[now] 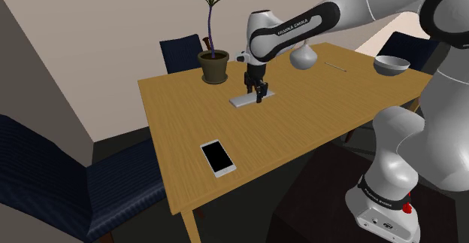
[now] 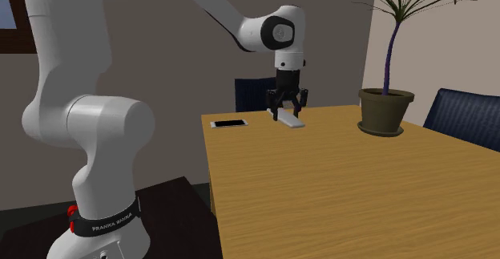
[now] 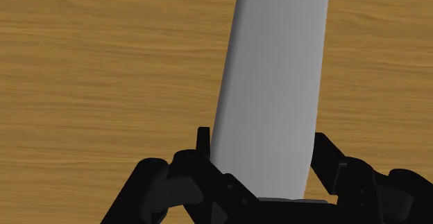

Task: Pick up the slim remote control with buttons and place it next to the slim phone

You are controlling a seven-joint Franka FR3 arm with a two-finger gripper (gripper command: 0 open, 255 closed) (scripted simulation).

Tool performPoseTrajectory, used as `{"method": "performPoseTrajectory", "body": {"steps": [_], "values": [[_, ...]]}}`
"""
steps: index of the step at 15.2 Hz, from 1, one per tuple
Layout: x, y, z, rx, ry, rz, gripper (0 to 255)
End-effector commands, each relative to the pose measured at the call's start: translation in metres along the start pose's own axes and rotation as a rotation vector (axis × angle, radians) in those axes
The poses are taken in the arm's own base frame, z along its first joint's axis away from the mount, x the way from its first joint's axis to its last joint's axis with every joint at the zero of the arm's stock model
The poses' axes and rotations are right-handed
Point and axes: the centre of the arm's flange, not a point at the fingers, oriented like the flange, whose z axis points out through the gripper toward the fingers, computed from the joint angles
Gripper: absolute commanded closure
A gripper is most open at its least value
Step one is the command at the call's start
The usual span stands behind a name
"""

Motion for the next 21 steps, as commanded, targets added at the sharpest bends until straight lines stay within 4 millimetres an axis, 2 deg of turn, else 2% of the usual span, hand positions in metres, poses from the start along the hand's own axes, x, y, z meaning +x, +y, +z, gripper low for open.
{"method": "performPoseTrajectory", "body": {"steps": [1,18,19,21], "values": [[0.027,0.0,-0.001,0.001,0.002,0.001,255],[0.25,0.023,-0.001,0.001,0.002,0.001,255],[0.273,0.026,-0.001,0.001,0.002,0.001,255],[0.273,0.026,0.01,0.001,0.002,0.001,255]]}}
